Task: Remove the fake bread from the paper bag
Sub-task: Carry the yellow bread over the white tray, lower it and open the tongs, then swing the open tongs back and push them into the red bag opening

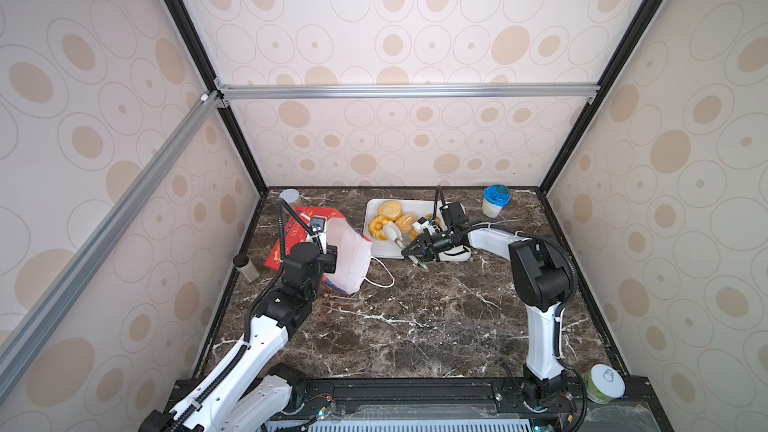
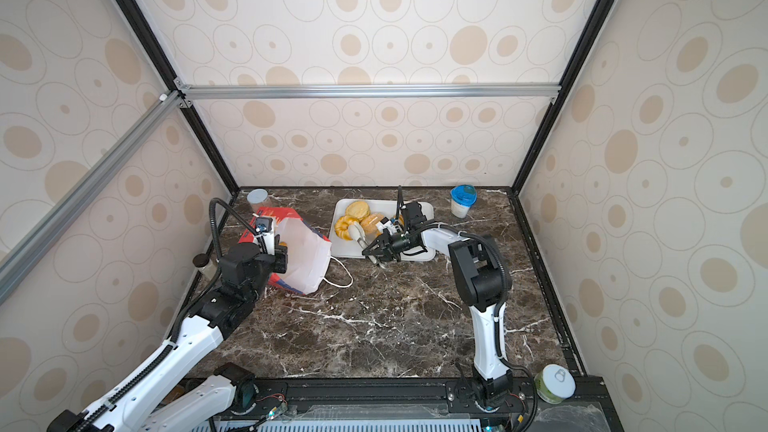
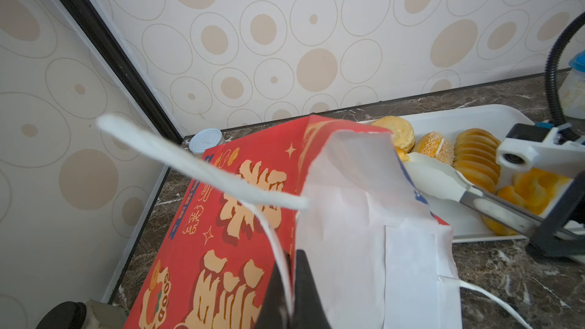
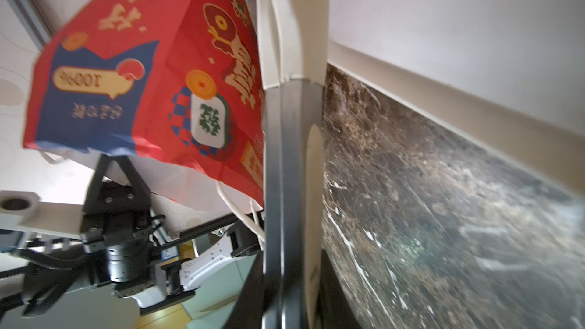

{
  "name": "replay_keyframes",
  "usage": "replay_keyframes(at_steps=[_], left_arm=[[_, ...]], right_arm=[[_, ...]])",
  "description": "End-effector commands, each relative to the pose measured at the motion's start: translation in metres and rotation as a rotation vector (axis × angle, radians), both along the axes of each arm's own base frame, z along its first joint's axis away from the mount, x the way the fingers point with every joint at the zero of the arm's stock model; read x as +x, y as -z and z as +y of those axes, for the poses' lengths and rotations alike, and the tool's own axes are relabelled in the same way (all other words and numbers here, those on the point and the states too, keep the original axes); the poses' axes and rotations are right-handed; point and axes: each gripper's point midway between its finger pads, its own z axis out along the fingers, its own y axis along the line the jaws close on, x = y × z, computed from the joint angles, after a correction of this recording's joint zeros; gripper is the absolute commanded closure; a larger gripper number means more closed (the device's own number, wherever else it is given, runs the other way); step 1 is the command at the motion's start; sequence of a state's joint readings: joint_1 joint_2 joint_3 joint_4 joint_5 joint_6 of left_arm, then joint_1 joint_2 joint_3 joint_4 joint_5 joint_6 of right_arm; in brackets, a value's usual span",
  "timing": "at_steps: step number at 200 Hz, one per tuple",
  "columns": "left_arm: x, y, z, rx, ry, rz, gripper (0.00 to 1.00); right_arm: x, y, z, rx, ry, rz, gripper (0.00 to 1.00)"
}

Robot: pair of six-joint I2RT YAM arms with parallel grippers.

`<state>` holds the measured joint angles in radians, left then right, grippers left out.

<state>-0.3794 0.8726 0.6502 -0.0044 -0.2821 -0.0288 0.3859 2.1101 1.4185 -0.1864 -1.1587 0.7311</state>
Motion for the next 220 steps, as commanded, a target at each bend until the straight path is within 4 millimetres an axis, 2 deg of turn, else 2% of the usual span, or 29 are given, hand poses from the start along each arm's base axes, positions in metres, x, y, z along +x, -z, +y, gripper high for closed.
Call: replay_keyframes(at_steps=[1, 16, 53, 79, 129, 158, 187, 220], left_arm=[[-0.010, 0.004, -0.001, 0.036, 0.048, 0.013, 1.00], [-0.015, 0.003, -0.013, 0.036, 0.128, 0.004, 1.00], [-0.027, 0.002, -0.026, 0.032, 0.234, -0.004, 1.00], [-0.031, -0.003, -0.027, 0.034, 0.248, -0.018, 1.00], [-0.031, -0.008, -0.028, 0.033, 0.251, -0.020, 1.00], [-0.036, -0.005, -0.030, 0.052, 0.282, -0.012, 1.00], [-0.044, 0.003, -0.039, 0.073, 0.352, 0.005, 1.00], [-0.048, 0.010, -0.046, 0.062, 0.402, 0.014, 1.00]], right_arm=[[0.010, -0.006, 0.010, 0.096, 0.007, 0.017, 1.00], [0.011, -0.002, 0.010, 0.079, 0.016, 0.015, 0.99], [0.004, -0.013, 0.004, 0.044, 0.023, -0.020, 0.72], [-0.004, -0.026, -0.001, 0.046, 0.027, -0.040, 0.63], [-0.012, -0.042, -0.013, -0.002, 0.042, -0.101, 0.62], [-0.023, -0.050, -0.023, -0.076, 0.030, -0.147, 0.62], [-0.043, -0.071, -0.036, -0.122, 0.018, -0.205, 0.63], [-0.081, -0.102, -0.049, -0.113, 0.003, -0.242, 0.66]])
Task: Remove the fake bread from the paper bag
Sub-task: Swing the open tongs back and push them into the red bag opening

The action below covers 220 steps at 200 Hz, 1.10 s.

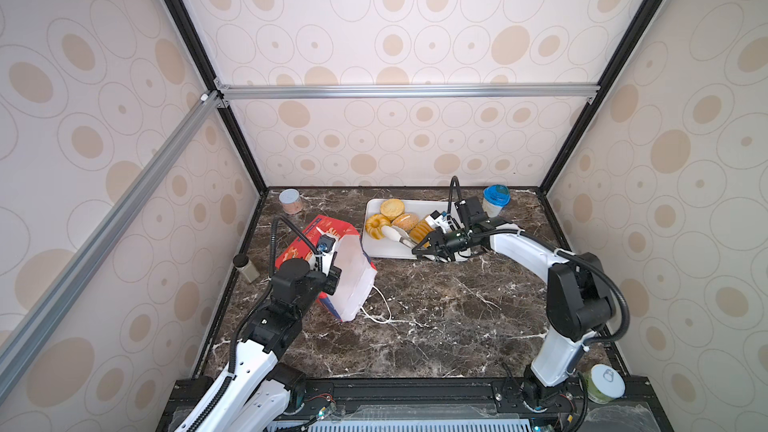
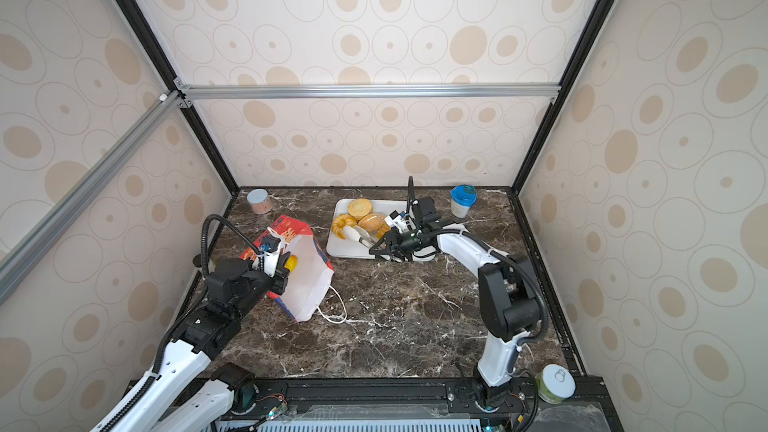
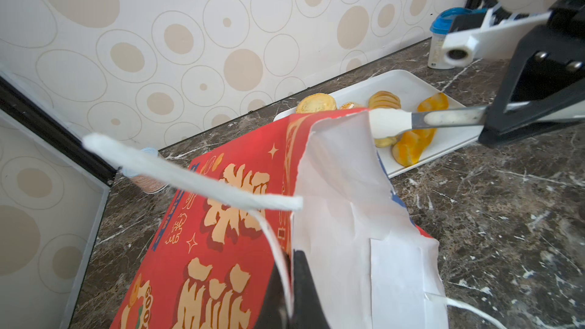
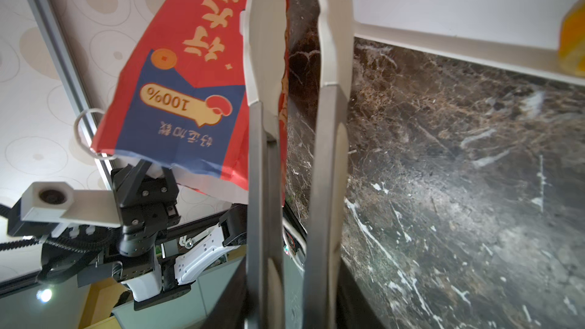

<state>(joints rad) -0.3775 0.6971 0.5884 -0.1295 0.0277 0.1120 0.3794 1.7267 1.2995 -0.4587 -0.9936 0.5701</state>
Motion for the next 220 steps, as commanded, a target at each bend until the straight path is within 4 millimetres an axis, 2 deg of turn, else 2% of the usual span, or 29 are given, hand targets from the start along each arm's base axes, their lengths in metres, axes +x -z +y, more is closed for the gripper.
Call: replay_keyframes(at_steps=[1, 29, 54, 80, 99, 115, 143, 173, 220], left_arm=[[-0.006, 0.000, -0.009, 0.012, 0.071, -0.011, 1.00], [-0.006, 0.002, -0.010, 0.013, 0.081, -0.008, 1.00], [-0.006, 0.002, -0.013, 0.022, 0.090, -0.012, 1.00], [-0.004, 0.006, -0.014, 0.039, 0.090, -0.012, 1.00], [-0.006, 0.010, -0.023, 0.064, 0.117, -0.009, 1.00], [-0.008, 0.013, -0.031, 0.095, 0.130, -0.017, 1.00], [-0.016, 0.010, -0.041, 0.144, 0.125, -0.054, 1.00], [-0.022, 0.020, -0.053, 0.201, 0.121, -0.051, 1.00], [-0.025, 0.020, -0.075, 0.289, 0.120, -0.100, 1.00]], right_arm=[[-0.033, -0.027, -0.012, 0.000, -0.036, -0.050, 0.66], [-0.082, -0.046, -0.014, 0.010, -0.093, -0.050, 0.67], [-0.127, -0.054, -0.008, 0.038, -0.145, -0.019, 0.67], [-0.168, -0.055, 0.010, 0.068, -0.204, 0.011, 0.67], [-0.180, -0.047, 0.029, 0.092, -0.220, 0.029, 0.67], [-0.173, -0.038, 0.047, 0.112, -0.217, 0.034, 0.66], [-0.133, -0.013, 0.077, 0.117, -0.151, 0.017, 0.66], [-0.100, -0.002, 0.106, 0.157, -0.117, 0.023, 0.63], [-0.079, 0.030, 0.130, 0.175, -0.121, 0.083, 0.59]])
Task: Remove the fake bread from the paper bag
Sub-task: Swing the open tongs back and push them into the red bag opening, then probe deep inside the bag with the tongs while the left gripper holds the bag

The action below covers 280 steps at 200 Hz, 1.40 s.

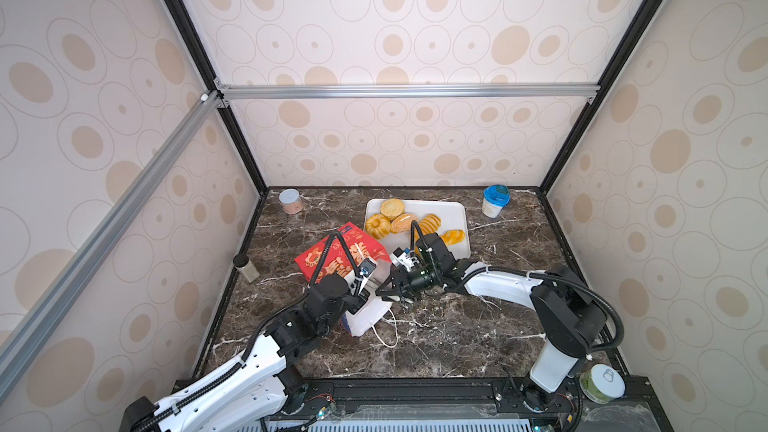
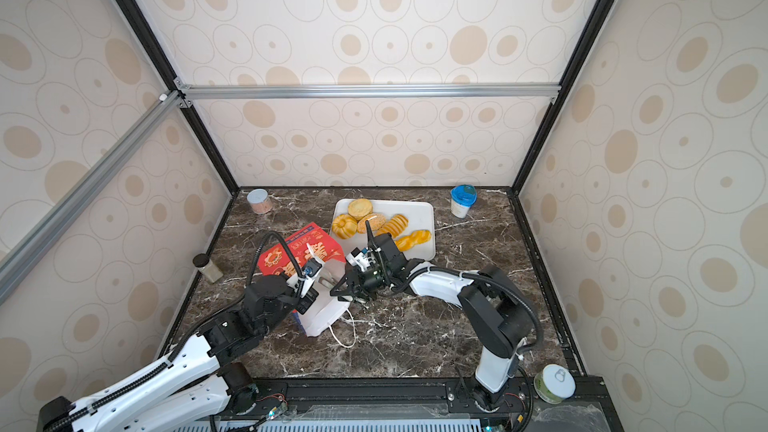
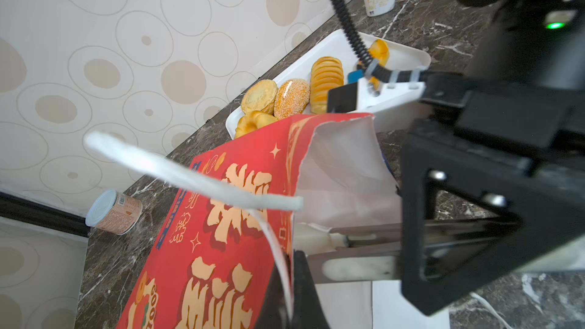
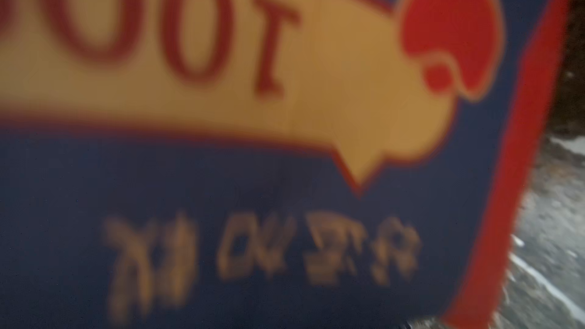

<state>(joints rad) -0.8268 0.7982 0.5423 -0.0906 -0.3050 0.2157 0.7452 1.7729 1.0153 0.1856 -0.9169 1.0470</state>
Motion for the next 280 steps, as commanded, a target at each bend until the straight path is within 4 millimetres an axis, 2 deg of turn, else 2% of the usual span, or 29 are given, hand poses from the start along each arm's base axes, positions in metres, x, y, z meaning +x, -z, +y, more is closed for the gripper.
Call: replay_keyframes(at_steps=[1, 37, 76, 131, 159, 196, 221, 248, 280], left_arm=[[0.007, -0.018, -0.001, 0.030, -0.042, -0.093, 1.00], [0.009, -0.009, -0.017, 0.091, -0.005, -0.084, 1.00], [0.011, 0.000, -0.020, 0.121, -0.001, -0.089, 1.00], [0.010, 0.008, -0.019, 0.158, 0.012, -0.099, 1.00], [0.013, 0.011, -0.010, 0.222, -0.017, -0.125, 1.00], [0.017, 0.007, -0.004, 0.293, -0.046, -0.164, 1.00], [0.016, 0.004, -0.003, 0.287, -0.046, -0.166, 1.00], [0.012, 0.007, 0.001, 0.288, -0.045, -0.147, 1.00], [0.005, 0.002, 0.007, 0.267, -0.045, -0.151, 1.00]], right_arm=[[0.016, -0.021, 0.020, 0.109, 0.001, -0.044, 0.59], [0.024, 0.002, 0.030, 0.092, -0.013, 0.006, 0.58], [0.024, 0.028, 0.034, 0.027, -0.052, 0.052, 0.57], [0.030, 0.040, 0.044, -0.069, -0.136, 0.030, 0.55], [0.034, 0.047, 0.053, -0.070, -0.157, 0.054, 0.54], [0.036, 0.044, 0.059, -0.038, -0.157, 0.062, 0.64], [0.035, 0.039, 0.057, -0.013, -0.148, 0.058, 0.77], [0.034, 0.034, 0.045, 0.006, -0.118, 0.049, 0.91], [0.027, 0.025, 0.022, 0.033, -0.068, 0.047, 0.97]])
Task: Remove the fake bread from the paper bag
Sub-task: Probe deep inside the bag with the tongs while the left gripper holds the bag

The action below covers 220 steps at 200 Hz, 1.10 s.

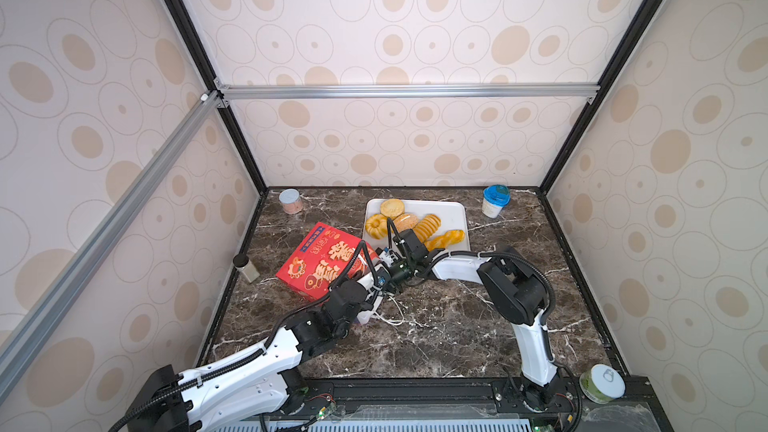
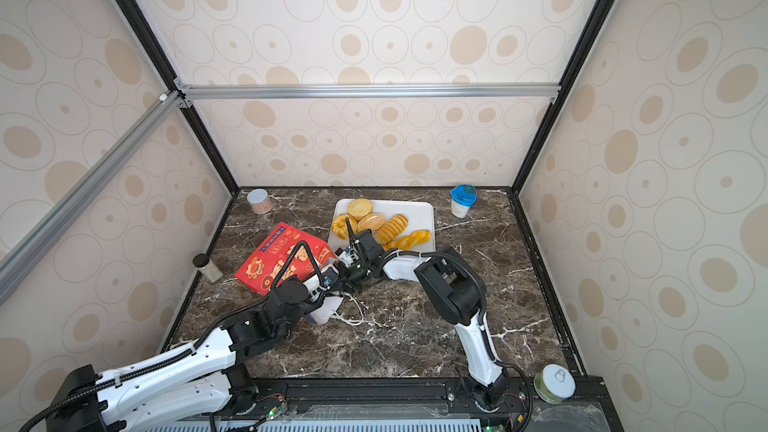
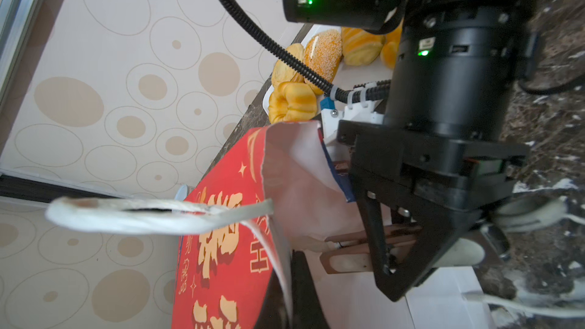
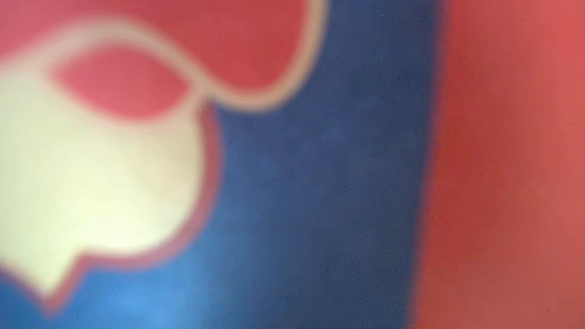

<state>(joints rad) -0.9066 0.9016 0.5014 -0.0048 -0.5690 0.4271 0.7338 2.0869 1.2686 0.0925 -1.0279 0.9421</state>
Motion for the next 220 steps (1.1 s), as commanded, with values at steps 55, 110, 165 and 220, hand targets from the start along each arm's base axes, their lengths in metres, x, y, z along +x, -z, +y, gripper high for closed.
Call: replay_keyframes(at_steps=[55, 110, 165, 220], left_arm=[[-0.009, -0.028, 0.010, 0.058, 0.002, -0.109, 1.00], [0.000, -0.046, 0.007, 0.106, -0.041, -0.135, 1.00], [-0.001, -0.038, -0.001, -0.027, -0.043, -0.099, 1.00], [-0.004, -0.035, 0.000, -0.106, -0.033, -0.082, 1.00]], right_arm=[[-0.031, -0.037, -0.043, 0.049, 0.056, -0.047, 1.00], [-0.048, -0.040, -0.057, 0.077, 0.051, -0.067, 1.00], [-0.063, -0.061, -0.075, 0.062, 0.020, -0.114, 1.00], [-0.080, -0.047, -0.090, 0.006, 0.018, -0.040, 1.00]])
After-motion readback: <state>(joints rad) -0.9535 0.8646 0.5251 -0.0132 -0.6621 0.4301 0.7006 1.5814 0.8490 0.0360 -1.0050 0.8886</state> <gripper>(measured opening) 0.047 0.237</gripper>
